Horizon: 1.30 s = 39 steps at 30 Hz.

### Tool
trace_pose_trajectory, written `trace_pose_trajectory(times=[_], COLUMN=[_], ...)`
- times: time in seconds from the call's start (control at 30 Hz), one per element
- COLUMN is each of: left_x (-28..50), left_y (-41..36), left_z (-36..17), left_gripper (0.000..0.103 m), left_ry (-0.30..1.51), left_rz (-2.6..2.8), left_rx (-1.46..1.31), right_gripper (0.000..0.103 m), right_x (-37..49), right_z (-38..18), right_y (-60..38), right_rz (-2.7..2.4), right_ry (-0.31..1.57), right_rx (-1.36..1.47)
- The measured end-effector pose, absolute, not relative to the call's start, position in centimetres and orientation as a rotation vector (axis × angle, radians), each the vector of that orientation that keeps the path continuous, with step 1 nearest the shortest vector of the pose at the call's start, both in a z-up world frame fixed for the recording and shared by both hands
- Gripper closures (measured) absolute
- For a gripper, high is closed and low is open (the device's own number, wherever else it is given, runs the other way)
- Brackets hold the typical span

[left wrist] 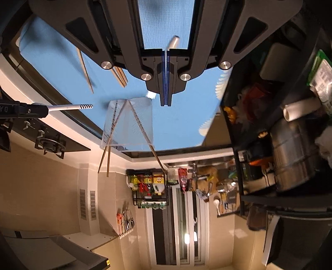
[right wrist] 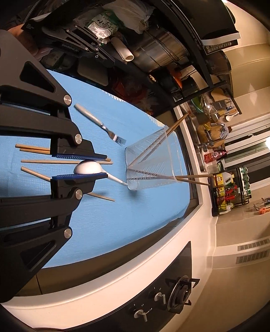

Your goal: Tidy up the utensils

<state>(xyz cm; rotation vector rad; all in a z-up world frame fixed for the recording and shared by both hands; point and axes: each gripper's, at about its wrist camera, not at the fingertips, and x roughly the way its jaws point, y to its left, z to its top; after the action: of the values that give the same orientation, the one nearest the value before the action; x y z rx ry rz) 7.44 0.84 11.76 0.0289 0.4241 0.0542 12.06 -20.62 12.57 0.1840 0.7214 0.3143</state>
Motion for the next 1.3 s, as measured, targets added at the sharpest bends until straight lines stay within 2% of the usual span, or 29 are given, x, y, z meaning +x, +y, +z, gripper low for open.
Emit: trace_pose_trajectory(times=[0.17, 0.4, 0.47, 0.53, 0.57, 0.67, 0.73, 0.8, 0.83, 0.9, 0.93, 0.97, 1.13, 1.23, 1.27, 1.3], left_x=[10.1, 13.6, 14.0, 14.2, 14.2, 14.4, 14.6, 14.4, 14.3, 14.2, 14.0, 13.8, 12.8, 12.9, 13.1, 13.2], left_y=[3.6, 7.6, 7.0, 6.6, 6.6, 5.9, 5.0, 4.5, 4.3, 4.4, 4.4, 4.3, 3.6, 4.2, 4.5, 4.7], left_z=[9.7, 4.1, 2.7, 1.5, 1.1, 0.5, -0.1, -0.3, -0.2, -0.2, -0.2, 0.1, 2.0, 2.0, 1.9, 1.7], left_gripper=[0.103, 0.103, 0.094, 0.055, 0.053, 0.057, 0.079, 0.081, 0.089, 0.091, 0.100, 0.103, 0.103, 0.103, 0.102, 0.094], left_ry=[0.531, 0.734, 0.770, 0.797, 0.805, 0.834, 0.861, 0.856, 0.859, 0.857, 0.853, 0.843, 0.757, 0.765, 0.771, 0.777], left_rz=[-0.030, -0.002, -0.014, -0.010, -0.009, -0.017, -0.001, 0.024, 0.029, 0.031, 0.033, 0.036, 0.046, 0.029, 0.020, 0.009], left_rx=[-0.099, -0.236, -0.209, -0.189, -0.188, -0.158, -0.088, -0.037, -0.026, -0.025, -0.027, -0.020, 0.031, -0.019, -0.052, -0.072], right_gripper=[0.091, 0.091, 0.091, 0.091, 0.091, 0.091, 0.091, 0.091, 0.091, 0.091, 0.091, 0.091, 0.091, 0.091, 0.091, 0.091], right_x=[12.0, 12.0, 12.0, 12.0, 12.0, 12.2, 12.2, 12.1, 12.1, 12.1, 12.1, 12.2, 12.1, 12.0, 11.9, 11.9], right_z=[11.3, 8.2, 7.9, 7.8, 7.7, 7.5, 7.3, 7.3, 7.3, 7.4, 7.5, 7.7, 8.4, 8.3, 8.1, 8.0], right_y=[-20.6, -20.2, -20.0, -19.9, -19.9, -19.7, -19.6, -19.5, -19.5, -19.6, -19.5, -19.6, -19.6, -19.6, -19.6, -19.7], right_rz=[0.342, 0.347, 0.341, 0.347, 0.348, 0.347, 0.350, 0.352, 0.352, 0.350, 0.349, 0.350, 0.338, 0.336, 0.336, 0.336], right_ry=[0.719, 0.714, 0.710, 0.707, 0.707, 0.712, 0.719, 0.721, 0.723, 0.728, 0.730, 0.731, 0.730, 0.732, 0.733, 0.735], right_rx=[0.194, 0.208, 0.201, 0.204, 0.202, 0.196, 0.196, 0.193, 0.192, 0.188, 0.183, 0.179, 0.162, 0.155, 0.155, 0.157])
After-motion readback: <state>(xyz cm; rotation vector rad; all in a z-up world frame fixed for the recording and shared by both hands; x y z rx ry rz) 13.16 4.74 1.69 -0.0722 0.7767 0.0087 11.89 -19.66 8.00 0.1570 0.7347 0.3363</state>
